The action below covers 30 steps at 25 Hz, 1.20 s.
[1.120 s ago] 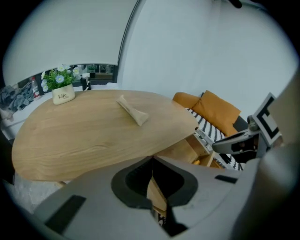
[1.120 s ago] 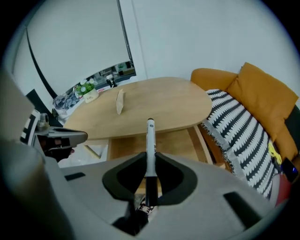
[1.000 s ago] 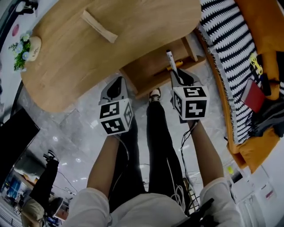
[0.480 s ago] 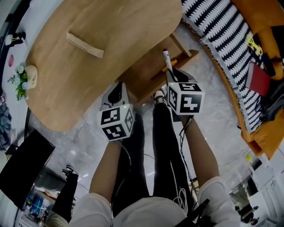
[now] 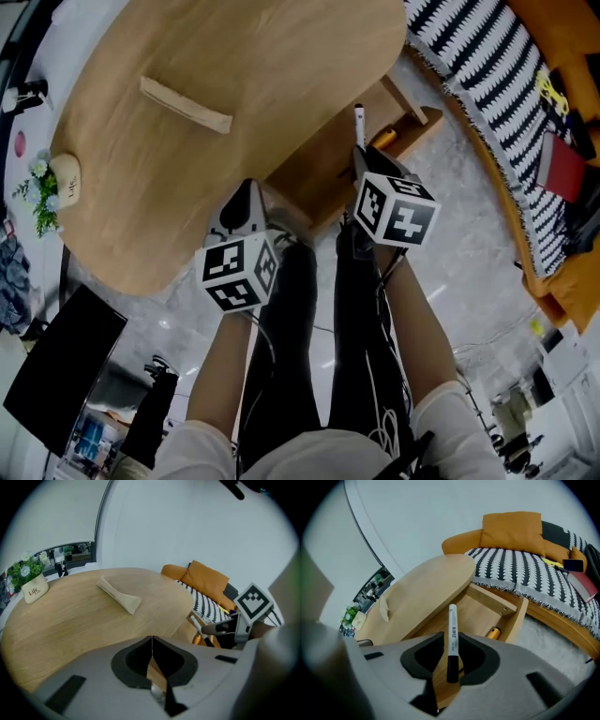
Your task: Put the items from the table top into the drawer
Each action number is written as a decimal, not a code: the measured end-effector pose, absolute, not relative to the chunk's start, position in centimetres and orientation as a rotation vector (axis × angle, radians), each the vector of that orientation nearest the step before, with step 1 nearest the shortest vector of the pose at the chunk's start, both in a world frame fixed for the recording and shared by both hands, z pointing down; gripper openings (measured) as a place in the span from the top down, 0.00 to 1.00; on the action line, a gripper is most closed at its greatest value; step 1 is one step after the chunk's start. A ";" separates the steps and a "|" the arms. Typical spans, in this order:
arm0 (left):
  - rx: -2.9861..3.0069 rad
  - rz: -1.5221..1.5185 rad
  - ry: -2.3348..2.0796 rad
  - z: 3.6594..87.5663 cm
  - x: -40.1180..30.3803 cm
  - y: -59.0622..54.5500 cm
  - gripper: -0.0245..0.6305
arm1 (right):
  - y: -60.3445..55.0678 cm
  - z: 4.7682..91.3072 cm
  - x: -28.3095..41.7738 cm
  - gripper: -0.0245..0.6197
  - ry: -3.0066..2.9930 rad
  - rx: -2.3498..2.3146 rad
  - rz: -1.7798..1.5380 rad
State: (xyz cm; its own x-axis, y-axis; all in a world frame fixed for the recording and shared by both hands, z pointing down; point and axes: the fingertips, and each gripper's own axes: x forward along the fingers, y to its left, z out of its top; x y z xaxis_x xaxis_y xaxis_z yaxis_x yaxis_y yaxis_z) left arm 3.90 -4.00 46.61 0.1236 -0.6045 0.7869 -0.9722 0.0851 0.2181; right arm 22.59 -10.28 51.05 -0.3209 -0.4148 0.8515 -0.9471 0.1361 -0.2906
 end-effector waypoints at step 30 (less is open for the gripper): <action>1.196 0.291 -1.864 44.6 -13.2 2.7 0.95 | -12.8 43.4 -1.2 0.78 -2.070 0.683 0.614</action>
